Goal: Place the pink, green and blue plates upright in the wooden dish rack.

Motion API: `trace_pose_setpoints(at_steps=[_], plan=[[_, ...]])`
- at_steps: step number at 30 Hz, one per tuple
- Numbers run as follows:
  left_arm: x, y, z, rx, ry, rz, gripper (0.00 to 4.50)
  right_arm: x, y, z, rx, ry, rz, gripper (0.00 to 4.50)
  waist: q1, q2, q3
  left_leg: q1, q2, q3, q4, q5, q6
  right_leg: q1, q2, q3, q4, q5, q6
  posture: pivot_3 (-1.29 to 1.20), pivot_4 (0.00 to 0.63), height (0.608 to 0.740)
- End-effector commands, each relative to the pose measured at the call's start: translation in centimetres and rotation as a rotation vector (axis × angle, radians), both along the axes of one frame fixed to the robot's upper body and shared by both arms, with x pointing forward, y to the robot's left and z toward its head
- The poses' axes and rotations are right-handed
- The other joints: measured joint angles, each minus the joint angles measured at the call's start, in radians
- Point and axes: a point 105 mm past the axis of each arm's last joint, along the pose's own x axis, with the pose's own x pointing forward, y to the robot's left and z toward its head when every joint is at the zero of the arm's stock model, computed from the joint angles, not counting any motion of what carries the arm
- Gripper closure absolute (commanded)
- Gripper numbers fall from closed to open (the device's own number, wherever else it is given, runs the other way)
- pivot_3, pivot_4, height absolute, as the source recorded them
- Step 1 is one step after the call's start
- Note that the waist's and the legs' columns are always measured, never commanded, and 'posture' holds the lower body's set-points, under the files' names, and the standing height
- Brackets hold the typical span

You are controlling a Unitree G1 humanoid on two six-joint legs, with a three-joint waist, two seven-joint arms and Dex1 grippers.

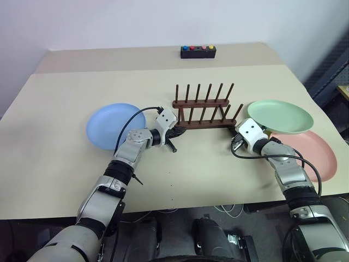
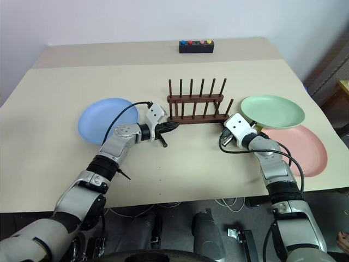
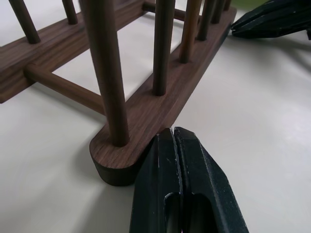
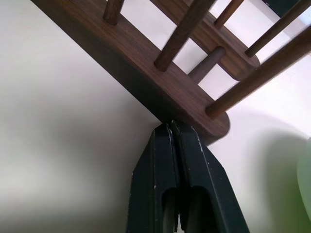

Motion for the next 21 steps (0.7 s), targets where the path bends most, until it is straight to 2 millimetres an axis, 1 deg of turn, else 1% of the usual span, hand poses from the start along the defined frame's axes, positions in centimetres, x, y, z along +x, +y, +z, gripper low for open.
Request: trace_pose_setpoints(at_steps=[1,10,21], plan=[[0.62,-0.38,2.05,-0.038,-0.066,0.001,4.5,0.56,-0.06,1.47,0.001,-0.06,-0.005,4.46,-0.002,0.0,0.0,0.0,0.0,0.0,0.0,0.0,0.0,0.0,0.0,0.0,0.0,0.0,0.0,0.0,0.15,0.74],[0.52,-0.66,2.06,-0.041,-0.066,-0.012,4.5,1.31,0.07,1.92,0.005,-0.092,-0.022,4.46,-0.003,0.0,0.0,0.0,0.0,0.0,0.0,0.0,0.0,0.0,0.0,0.0,0.0,0.0,0.0,0.0,0.15,0.74],[0.26,-0.74,1.96,-0.058,-0.041,-0.017,4.5,1.2,0.34,1.99,0.016,-0.099,-0.013,4.46,-0.003,0.0,0.0,0.0,0.0,0.0,0.0,0.0,0.0,0.0,0.0,0.0,0.0,0.0,0.001,0.0,0.15,0.74]])
